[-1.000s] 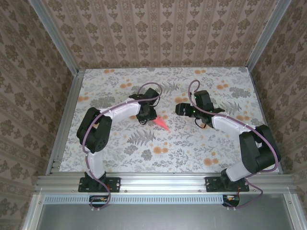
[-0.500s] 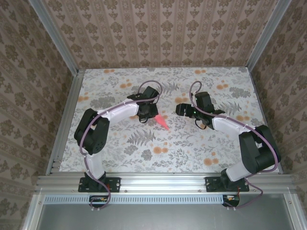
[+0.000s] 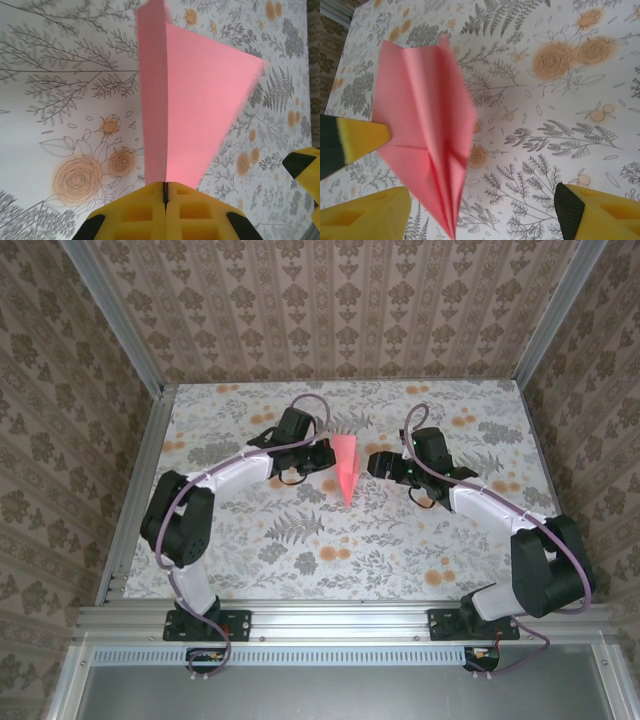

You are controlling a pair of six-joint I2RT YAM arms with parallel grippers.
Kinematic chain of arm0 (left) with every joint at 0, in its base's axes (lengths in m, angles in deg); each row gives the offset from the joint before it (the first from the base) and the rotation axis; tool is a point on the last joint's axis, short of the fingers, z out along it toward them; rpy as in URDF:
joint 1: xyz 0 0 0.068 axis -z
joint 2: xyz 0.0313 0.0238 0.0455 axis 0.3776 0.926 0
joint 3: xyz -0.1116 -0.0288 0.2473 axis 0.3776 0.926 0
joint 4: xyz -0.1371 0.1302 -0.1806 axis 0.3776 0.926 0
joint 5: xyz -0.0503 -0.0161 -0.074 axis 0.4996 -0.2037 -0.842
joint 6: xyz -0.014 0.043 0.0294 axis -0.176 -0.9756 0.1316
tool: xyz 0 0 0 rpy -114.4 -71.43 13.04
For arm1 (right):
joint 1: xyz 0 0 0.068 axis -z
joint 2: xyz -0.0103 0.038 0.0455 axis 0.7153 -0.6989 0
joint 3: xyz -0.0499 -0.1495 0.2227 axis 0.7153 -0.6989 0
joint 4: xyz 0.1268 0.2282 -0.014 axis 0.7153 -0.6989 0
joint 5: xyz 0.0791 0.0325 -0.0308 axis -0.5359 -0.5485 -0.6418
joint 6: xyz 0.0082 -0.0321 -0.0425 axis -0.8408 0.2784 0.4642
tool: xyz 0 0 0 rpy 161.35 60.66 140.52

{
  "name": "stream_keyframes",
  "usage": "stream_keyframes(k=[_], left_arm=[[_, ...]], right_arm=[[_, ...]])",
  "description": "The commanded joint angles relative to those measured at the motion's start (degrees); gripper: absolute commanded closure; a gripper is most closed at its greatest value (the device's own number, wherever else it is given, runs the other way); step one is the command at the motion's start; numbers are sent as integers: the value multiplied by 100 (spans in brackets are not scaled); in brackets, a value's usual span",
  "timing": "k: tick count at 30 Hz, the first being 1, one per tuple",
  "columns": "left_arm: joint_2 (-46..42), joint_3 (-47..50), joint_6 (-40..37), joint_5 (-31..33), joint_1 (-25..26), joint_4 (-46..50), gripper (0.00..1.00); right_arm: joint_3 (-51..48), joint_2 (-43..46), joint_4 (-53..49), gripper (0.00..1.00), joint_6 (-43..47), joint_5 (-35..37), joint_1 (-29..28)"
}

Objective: Fold a paper plane with a square sheet of paper (pick it up from the middle)
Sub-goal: Turn over a paper plane at the center of the table, then move the paper plane to the center of the table.

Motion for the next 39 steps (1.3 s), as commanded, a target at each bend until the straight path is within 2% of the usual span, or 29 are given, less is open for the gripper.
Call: stream_keyframes(k=[1,6,11,18,21,27,34,39], left_arm=[[386,143,54,-823,-112,-653,100],[826,116,92,-1091,-152,-826,100],[961,286,146,-1086,-252,-969,100],[1009,457,206,-1084,-323,-1017,100],[1009,468,195,-1109,-332,-1011,100],[1007,463,206,-1127,-332,-1007,100],[1040,467,206,-1143,-332,-999,100],[1050,444,205,-1144,-332,-982,100]], right_arm=[[92,-92,-406,25,-174,-222,-82],[274,-345,-808,38,-193,115,-406],[589,-765,-1229,46,-117,649,-793],[1126,-1371,-1684,47,27,1009,-1161],[1207,-1484,-1698,47,67,953,-1199],[1337,-1713,-1639,54,132,502,-1237],[1567,-2035,-1703,57,157,464,-1252],[1762,-2233,-1774,63,241,475,-1252]])
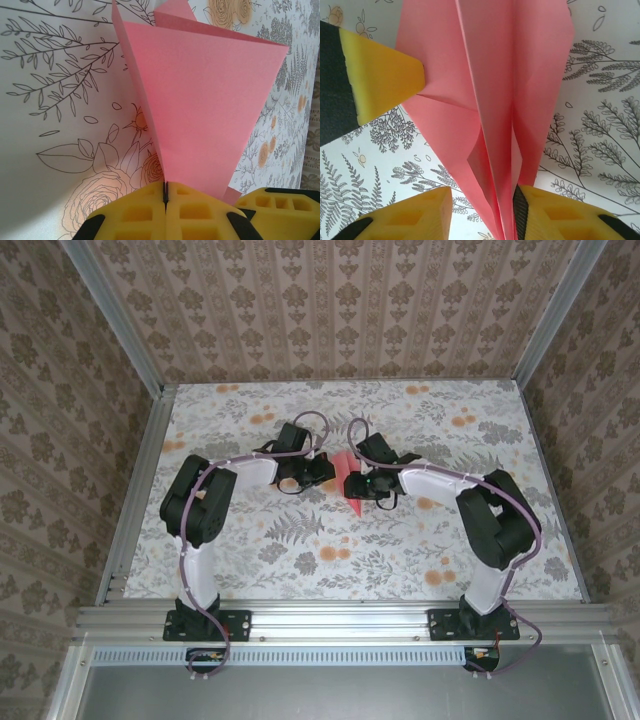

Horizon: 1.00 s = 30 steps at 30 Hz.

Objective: Fold a paper plane with a square sheet of paper (pick it up from the middle)
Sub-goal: Move the paper plane to the center of the table.

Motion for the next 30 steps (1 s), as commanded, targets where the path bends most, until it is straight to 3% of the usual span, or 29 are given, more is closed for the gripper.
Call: stream_keyframes(k=[1,13,20,30], left_arm=[[109,28,73,-124,-24,-24,100],[106,52,82,-111,-24,-9,100],[106,91,64,-73,-17,-8,100],[-56,153,-212,423,-22,620,87]], right_arm=[[264,-185,-270,64,137,-76,-30],[634,-582,-508,65,267,287,-46],[881,-840,-713,74,190,753,-135],[1078,-1094,-988,76,245,1400,-318]])
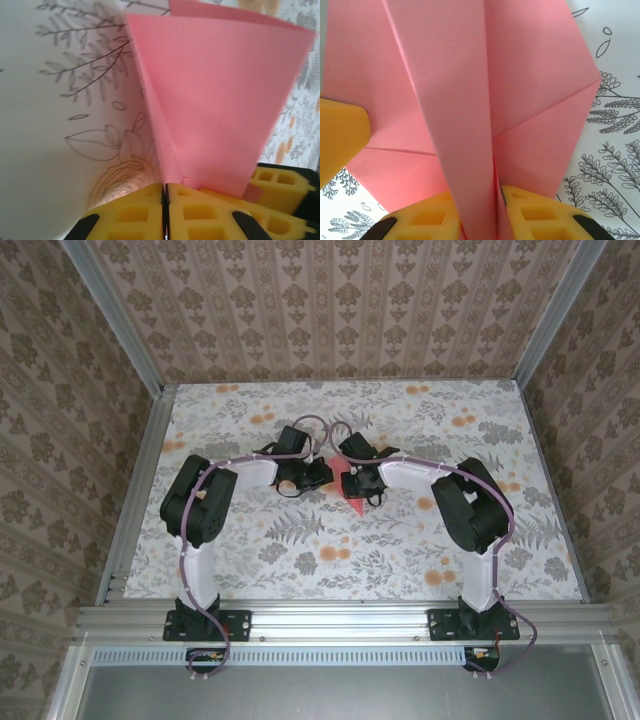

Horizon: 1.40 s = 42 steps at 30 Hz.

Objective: Fold a paper plane with a square sheet of paper (pick it up from the middle)
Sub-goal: Move the paper plane to the center of the table.

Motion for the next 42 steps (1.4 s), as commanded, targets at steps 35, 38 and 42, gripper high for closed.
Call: stream_keyframes(k=[35,38,42], left_arm=[[-2196,1582,179,1418,-1342,1125,28],[-2197,1583,174,1429,-1342,1121,27],[-2223,1588,165,1505,-1342,1172,24]], right_arm=[[184,-266,-282,84,-165,1546,-669],[98,-288,-195,83,-214,1557,-702],[-42,-358,-38,80,-297,1567,-724]])
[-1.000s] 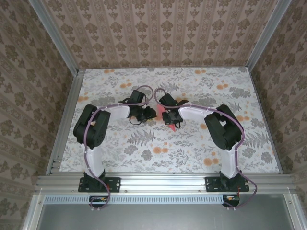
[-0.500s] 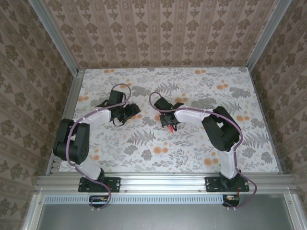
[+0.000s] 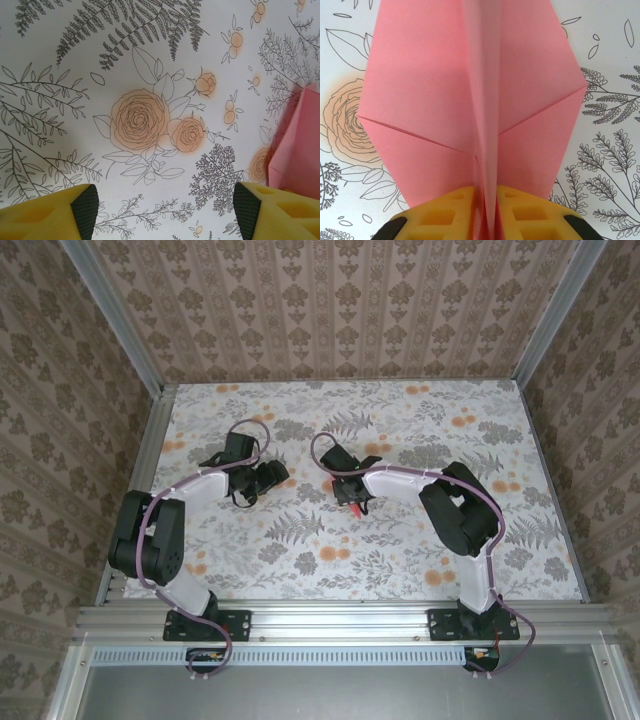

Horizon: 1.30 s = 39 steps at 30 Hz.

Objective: Fold a paper plane with a square sheet of paper (pick it up from the middle)
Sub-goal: Move the paper plane to the center of the table.

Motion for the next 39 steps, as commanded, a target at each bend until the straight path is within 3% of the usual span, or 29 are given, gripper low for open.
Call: stream_keyframes(k=[1,7,16,19,24,39], left_arm=[[-142,44,3,166,-46,179,24],[-316,78,-22,359,-84,362,16],[-496,142,-69,499,-201,525,0],[-557,167,-108,541,-241,586,0],[-730,256,-134,623,-342,678,0],[-999,431,-183,696,-473,817,0]], right_arm=[[-223,-175,170,80,-147,121,-74],[-665,-130,510,73,-348,223,-119],[-594,241,532,73,-322,306,-128],[-425,329,419,76,-330,293,-120],[-289,327,289,94,-385,419,-120],[978,-524,245,92,-17,111,204]])
